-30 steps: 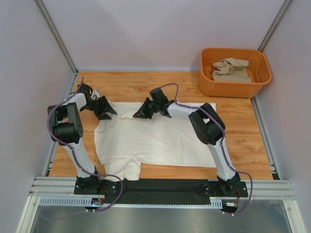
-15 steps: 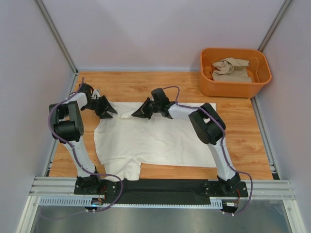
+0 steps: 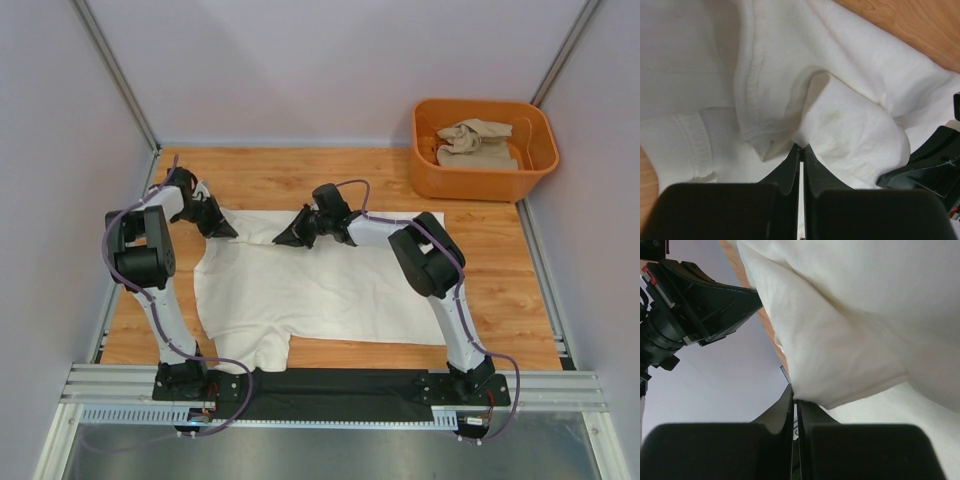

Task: Fold and stack the t-shirts
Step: Fold the tshirt

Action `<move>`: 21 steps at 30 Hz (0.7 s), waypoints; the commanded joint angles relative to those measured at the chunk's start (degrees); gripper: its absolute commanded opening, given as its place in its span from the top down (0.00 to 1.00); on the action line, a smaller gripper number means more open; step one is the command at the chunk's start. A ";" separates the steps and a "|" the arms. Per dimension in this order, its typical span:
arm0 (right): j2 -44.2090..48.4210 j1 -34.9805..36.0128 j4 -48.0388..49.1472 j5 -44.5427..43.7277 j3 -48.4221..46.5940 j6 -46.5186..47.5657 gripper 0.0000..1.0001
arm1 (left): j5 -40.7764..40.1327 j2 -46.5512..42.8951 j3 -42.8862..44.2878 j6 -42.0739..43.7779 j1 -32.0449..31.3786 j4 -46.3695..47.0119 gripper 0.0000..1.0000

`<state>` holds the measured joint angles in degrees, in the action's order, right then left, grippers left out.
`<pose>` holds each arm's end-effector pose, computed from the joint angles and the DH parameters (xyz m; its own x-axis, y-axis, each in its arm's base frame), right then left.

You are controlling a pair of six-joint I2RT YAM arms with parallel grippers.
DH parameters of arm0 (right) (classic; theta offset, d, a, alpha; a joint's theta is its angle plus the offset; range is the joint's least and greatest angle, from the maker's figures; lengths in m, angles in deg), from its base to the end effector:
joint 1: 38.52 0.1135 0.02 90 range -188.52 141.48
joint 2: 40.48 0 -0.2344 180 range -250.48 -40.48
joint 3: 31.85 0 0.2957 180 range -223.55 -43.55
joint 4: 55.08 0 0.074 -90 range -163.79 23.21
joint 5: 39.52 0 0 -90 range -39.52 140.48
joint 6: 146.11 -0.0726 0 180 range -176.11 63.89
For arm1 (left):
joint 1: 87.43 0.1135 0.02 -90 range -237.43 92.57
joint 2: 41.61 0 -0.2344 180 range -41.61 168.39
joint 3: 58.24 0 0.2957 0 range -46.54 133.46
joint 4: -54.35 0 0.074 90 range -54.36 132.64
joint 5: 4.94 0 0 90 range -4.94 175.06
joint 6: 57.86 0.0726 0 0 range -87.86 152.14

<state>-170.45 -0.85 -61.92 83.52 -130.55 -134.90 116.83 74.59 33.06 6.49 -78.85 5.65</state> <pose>0.3949 0.3549 0.0564 -0.9306 0.3204 0.1771 0.3136 0.4480 0.8372 0.4309 0.0264 0.0691 -0.8638 -0.5025 -0.0359 -0.3924 0.7159 -0.5775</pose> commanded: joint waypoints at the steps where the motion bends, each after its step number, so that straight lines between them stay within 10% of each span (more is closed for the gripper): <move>1: 4.02 -0.84 -2.74 1.94 -0.27 3.80 1.00 | -2.85 -3.34 1.18 0.95 -0.76 -3.52 1.00; 11: 3.94 -2.16 -26.12 4.83 -7.48 24.01 1.00 | -4.61 -16.61 -8.13 1.74 -0.93 -7.04 1.00; 21: 2.44 -2.34 -28.15 8.18 -7.30 26.57 1.00 | -3.56 -21.80 -16.65 -0.71 -1.20 -6.16 1.00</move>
<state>-169.31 -2.77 -87.17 89.53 -136.19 -110.86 113.23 55.22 18.13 6.64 -80.18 -0.28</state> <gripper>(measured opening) 0.009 0.008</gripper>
